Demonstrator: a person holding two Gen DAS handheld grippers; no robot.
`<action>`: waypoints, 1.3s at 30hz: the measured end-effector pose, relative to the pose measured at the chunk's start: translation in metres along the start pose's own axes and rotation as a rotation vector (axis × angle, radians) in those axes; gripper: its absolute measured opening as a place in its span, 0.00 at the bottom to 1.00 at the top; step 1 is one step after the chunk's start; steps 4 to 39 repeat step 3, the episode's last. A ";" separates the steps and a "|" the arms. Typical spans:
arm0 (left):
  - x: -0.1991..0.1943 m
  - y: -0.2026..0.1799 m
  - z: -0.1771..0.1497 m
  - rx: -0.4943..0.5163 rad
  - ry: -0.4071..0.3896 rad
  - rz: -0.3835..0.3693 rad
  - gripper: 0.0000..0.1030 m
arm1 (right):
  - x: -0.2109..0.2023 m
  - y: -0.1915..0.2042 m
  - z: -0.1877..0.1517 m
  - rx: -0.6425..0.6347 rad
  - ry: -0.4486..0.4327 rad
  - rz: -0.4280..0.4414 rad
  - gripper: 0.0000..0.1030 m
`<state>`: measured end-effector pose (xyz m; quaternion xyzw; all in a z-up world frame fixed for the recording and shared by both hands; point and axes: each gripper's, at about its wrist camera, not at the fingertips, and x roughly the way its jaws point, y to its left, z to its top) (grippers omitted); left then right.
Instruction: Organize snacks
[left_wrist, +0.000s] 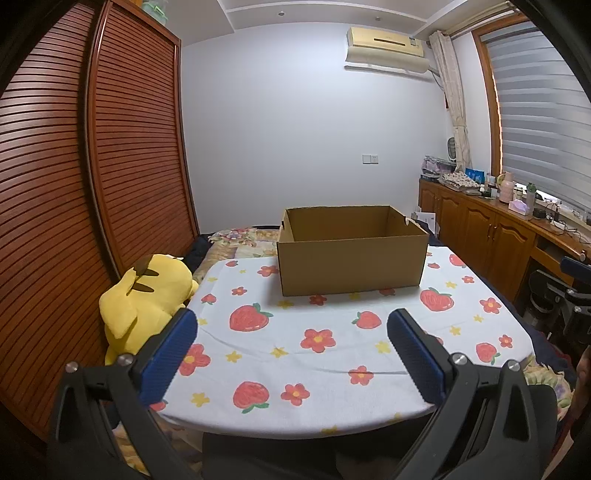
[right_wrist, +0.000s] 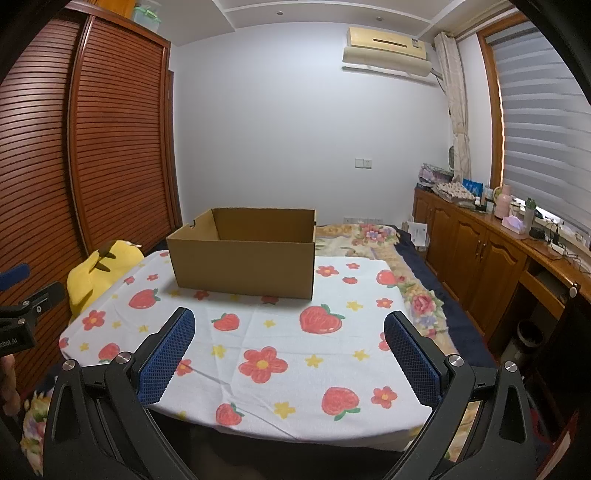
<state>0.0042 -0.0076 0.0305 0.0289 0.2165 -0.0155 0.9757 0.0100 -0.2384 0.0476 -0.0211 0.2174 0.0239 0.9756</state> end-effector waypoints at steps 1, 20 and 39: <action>0.000 0.000 0.000 0.001 0.000 0.001 1.00 | 0.000 0.000 0.000 -0.001 0.001 0.000 1.00; 0.000 0.000 0.000 0.002 0.000 0.000 1.00 | 0.000 0.000 0.000 -0.001 -0.002 -0.001 1.00; 0.000 0.000 0.000 0.002 0.000 0.000 1.00 | 0.000 0.000 0.000 -0.001 -0.002 -0.001 1.00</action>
